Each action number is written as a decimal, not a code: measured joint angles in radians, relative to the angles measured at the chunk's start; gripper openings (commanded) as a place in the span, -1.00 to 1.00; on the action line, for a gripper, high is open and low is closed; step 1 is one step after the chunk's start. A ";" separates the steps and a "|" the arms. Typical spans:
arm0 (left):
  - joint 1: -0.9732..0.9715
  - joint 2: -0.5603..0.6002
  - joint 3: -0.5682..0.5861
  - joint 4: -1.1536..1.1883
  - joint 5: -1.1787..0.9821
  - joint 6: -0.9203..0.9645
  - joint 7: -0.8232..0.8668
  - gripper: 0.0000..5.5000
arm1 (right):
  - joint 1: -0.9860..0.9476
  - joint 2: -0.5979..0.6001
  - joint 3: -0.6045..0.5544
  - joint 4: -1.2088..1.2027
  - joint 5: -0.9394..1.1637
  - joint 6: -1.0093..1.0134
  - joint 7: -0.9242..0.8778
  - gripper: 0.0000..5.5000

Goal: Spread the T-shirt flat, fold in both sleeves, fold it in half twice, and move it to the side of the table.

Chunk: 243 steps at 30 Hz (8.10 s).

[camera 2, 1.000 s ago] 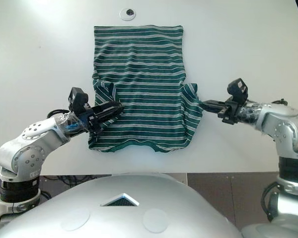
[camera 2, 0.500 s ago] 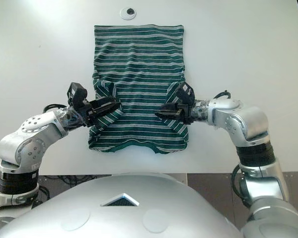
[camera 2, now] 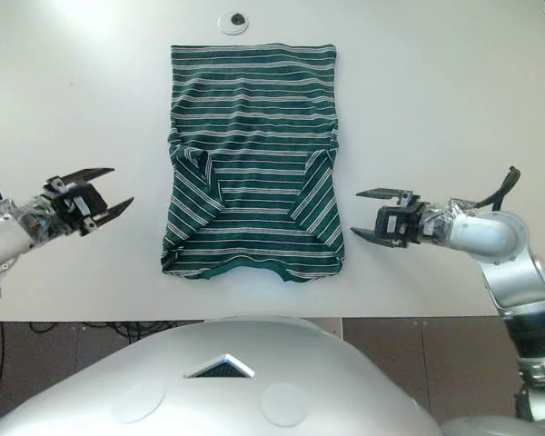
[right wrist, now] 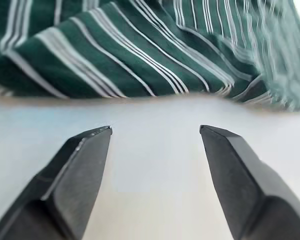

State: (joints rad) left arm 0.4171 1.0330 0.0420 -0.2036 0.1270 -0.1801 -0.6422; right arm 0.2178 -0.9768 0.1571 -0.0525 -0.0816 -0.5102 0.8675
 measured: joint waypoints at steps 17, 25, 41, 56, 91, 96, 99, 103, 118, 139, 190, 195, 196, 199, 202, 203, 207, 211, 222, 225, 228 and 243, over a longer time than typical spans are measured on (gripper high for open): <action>-0.194 -0.002 -0.277 0.095 0.173 -0.487 -0.103 0.00 | -0.196 0.027 0.162 0.250 -0.513 -0.713 -0.373 -0.26; -0.276 0.020 -0.354 0.112 0.208 -0.540 -0.148 -0.44 | -0.230 0.024 0.244 0.285 -0.485 -0.675 -0.376 -0.76; -0.163 0.079 -0.203 -0.287 -0.505 0.418 -0.485 -1.00 | -0.085 -0.117 0.213 -0.278 0.543 0.483 0.166 -1.00; -0.881 -0.474 -0.116 0.455 -0.555 0.742 -0.056 -1.00 | -0.748 0.472 0.039 0.464 0.533 0.831 -0.069 -1.00; -1.099 -0.733 0.306 1.024 -0.503 0.630 0.444 -0.61 | -0.993 0.820 0.005 0.966 0.148 0.594 -0.117 -1.00; -1.097 -0.709 0.333 1.025 -0.498 0.584 0.471 -0.61 | -0.887 0.805 0.108 0.852 0.069 0.675 -0.056 -1.00; -1.045 -0.700 0.291 0.913 -0.483 0.568 0.392 -0.68 | -0.880 0.801 0.126 0.821 0.041 0.694 -0.059 -1.00; -0.867 -0.688 0.099 0.533 -0.527 0.682 0.130 -0.90 | -0.881 0.775 0.163 0.784 0.020 0.710 -0.032 -1.00; -0.551 -0.363 -0.331 0.076 -0.320 0.734 -0.176 -0.99 | -0.728 0.663 0.113 0.184 0.271 1.045 0.136 -1.00; -0.757 -0.303 -0.421 0.372 -0.114 0.520 -0.241 -0.99 | -0.660 0.412 0.380 0.209 -0.047 0.697 0.264 -1.00; -0.434 -0.053 -0.351 0.005 -0.049 0.113 -0.532 -0.96 | -0.371 0.322 0.322 0.013 -0.008 0.390 0.187 -1.00; -0.327 -0.026 -0.244 -0.308 -0.311 0.482 -0.561 -0.97 | -0.252 0.178 0.167 -0.268 0.369 0.836 0.343 -1.00; -0.327 -0.027 -0.193 -0.355 -0.389 0.570 -0.547 -0.97 | -0.267 0.185 0.117 -0.282 0.440 0.913 0.319 -1.00; -0.433 -0.088 -0.099 -0.332 -0.529 0.781 -0.462 -0.97 | -0.399 0.243 0.005 -0.248 0.527 1.064 0.213 -1.00; -0.642 -0.238 -0.090 -0.103 -0.578 0.914 -0.350 -0.97 | -0.523 0.317 0.004 -0.107 0.512 1.106 0.136 -1.00; -0.685 -0.275 -0.097 -0.048 -0.581 0.927 -0.325 -0.97 | -0.561 0.347 0.006 -0.055 0.506 1.103 0.119 -1.00; -0.819 -0.430 -0.133 0.184 -0.539 0.942 -0.206 -0.97 | -0.729 0.495 0.014 0.208 0.441 1.077 0.027 -1.00; -0.875 -0.498 -0.154 0.368 -0.461 0.919 -0.112 -0.76 | -0.814 0.588 0.036 0.428 0.389 1.023 -0.002 -0.81; -0.938 -0.615 -0.019 0.581 -0.444 0.936 0.089 -0.59 | -0.896 0.653 0.010 0.777 0.267 0.972 -0.132 -0.49; -0.944 -0.630 0.055 0.615 -0.452 0.902 0.152 -0.59 | -0.902 0.654 -0.007 0.797 0.236 0.884 -0.176 -0.56; -0.908 -0.647 0.087 0.482 -0.485 0.795 0.117 -0.70 | -0.892 0.657 -0.010 0.703 0.230 0.798 -0.149 -0.76; -0.945 -0.734 -0.137 0.758 -0.321 0.563 0.077 -0.99 | -0.933 0.813 0.077 0.906 0.119 0.714 -0.199 -1.00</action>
State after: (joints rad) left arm -0.5281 0.2989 -0.0952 0.5544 -0.1944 0.3829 -0.5652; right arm -0.7154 -0.1640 0.2345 0.8531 0.0378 0.2038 0.6683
